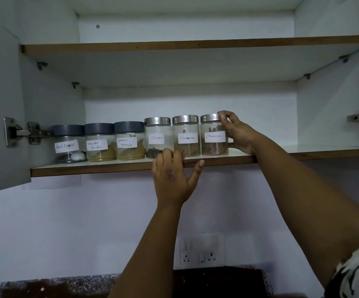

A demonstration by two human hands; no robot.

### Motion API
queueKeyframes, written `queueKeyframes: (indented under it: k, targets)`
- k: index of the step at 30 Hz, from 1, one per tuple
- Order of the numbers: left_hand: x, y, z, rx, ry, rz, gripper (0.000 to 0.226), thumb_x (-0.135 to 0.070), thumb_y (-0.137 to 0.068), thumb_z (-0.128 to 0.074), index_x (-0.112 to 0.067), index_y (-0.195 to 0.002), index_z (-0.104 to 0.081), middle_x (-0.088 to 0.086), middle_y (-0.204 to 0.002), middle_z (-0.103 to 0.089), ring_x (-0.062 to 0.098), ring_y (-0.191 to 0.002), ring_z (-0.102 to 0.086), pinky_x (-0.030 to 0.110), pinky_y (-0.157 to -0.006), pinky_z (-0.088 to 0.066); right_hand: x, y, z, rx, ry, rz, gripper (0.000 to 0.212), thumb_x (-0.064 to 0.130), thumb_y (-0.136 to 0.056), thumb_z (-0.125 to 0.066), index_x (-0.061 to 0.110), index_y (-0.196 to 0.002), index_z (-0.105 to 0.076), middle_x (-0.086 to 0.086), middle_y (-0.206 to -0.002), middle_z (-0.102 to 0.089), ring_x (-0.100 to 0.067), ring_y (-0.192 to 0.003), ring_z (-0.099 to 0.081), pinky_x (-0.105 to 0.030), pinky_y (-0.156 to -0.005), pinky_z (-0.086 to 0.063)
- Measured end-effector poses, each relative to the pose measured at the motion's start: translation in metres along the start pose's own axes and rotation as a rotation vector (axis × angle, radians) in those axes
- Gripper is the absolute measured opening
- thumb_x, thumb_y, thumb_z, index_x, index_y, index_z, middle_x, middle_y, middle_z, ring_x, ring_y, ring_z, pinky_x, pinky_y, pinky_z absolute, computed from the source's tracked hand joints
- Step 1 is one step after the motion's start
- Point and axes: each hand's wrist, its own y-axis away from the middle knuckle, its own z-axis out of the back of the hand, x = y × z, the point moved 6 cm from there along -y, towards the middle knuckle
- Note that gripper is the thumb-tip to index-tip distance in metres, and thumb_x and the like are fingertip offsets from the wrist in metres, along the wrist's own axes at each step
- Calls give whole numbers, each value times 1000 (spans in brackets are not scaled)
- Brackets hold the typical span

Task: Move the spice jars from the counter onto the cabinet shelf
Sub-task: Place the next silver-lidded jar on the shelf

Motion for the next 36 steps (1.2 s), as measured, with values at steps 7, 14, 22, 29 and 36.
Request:
queueKeyframes:
  k: [7, 14, 22, 29, 36]
  targets:
    - [1, 3, -6, -5, -41, 2, 55, -65, -90, -45, -11, -83, -53, 5, -83, -46, 20, -79, -42, 33, -75, -36, -6, -6, 5, -33, -40, 2, 42, 49, -96, -48, 39, -136, -44, 4, -128, -55, -16, -115, -55, -35, -82, -52]
    - [1, 2, -6, -8, -34, 6, 57, -68, -86, -48, -11, -81, -53, 5, -83, -46, 21, -79, -44, 34, -78, -37, -10, -8, 6, -49, -37, -17, 50, 52, -95, -47, 36, -141, -39, 2, -128, -54, -21, -123, -51, -37, -86, -51]
    - [4, 2, -4, 7, -46, -34, 56, -67, -87, -47, -11, -80, -52, 6, -83, -46, 21, -78, -44, 32, -76, -35, -8, 3, 1, -127, 180, -108, 69, 67, -94, -19, 33, -153, -14, -3, -156, -30, -27, -140, -32, -52, -110, -29]
    - [5, 2, 0, 63, -37, -76, 46, -58, -90, -52, -12, -83, -53, 6, -86, -47, 20, -81, -44, 30, -77, -33, -5, 35, 1, -187, 701, -138, 79, 76, -87, -2, 35, -153, 9, -14, -157, -28, -34, -141, -33, -48, -114, -25]
    - [-8, 9, 11, 95, 40, 23, 35, -41, -87, -59, -6, -92, -59, 12, -94, -53, 27, -89, -52, 37, -80, -42, -7, 82, -16, -438, 1264, 3, 81, 70, -91, -3, 21, -156, 1, -24, -123, -61, -38, -112, -58, -46, -95, -38]
